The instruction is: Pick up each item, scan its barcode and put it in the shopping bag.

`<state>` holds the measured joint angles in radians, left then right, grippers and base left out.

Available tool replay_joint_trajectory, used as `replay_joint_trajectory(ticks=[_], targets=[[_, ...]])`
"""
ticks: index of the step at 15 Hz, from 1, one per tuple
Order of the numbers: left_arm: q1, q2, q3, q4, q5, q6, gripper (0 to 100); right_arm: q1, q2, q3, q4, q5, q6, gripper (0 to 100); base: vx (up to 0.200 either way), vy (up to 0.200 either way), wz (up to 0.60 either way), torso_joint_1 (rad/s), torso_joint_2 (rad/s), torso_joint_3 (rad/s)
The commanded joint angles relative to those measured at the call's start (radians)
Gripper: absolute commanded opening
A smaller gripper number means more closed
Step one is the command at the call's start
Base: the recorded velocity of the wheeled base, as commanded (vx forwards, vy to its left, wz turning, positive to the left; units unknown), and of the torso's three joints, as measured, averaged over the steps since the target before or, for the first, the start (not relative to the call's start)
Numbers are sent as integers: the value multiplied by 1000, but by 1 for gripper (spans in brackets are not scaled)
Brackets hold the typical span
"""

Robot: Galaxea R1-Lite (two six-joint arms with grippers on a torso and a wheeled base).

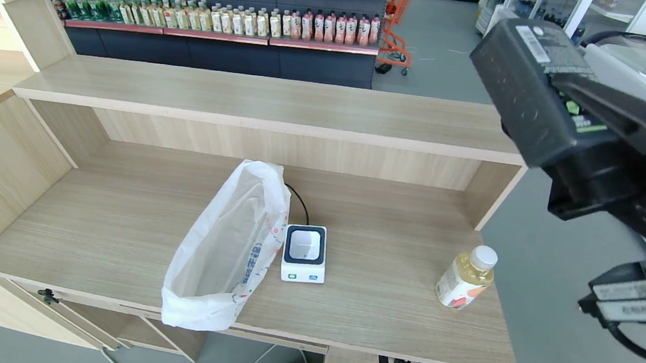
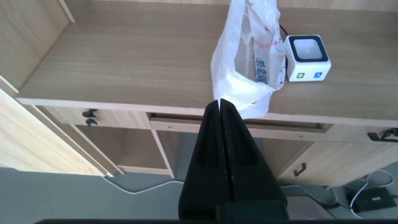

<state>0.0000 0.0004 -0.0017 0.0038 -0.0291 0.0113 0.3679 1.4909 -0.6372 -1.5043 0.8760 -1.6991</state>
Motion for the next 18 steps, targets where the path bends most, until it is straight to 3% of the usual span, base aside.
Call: replay_joint_trajectory(ticks=[1,3,10,11,15,18], targets=[[0,0,0,-1,0,-1,0,80,-12,180,-67,169,-258,0,0,0,0,0,0,0],[0,0,0,-1,0,-1,0,137,-14,182,-67,247,-382,0,0,0,0,0,0,0],[0,0,0,-1,0,-1,0,189,-84,180,38,276,-424,0,0,0,0,0,0,0],[0,0,0,-1,0,-1,0,189,-118,182,111,330,-447,0,0,0,0,0,0,0],[0,1,0,-1,0,-1,0,224,-172,177,406,344,-583,0,0,0,0,0,0,0],[0,0,0,1,0,-1,0,227,-187,177,434,354,-605,0,0,0,0,0,0,0]])
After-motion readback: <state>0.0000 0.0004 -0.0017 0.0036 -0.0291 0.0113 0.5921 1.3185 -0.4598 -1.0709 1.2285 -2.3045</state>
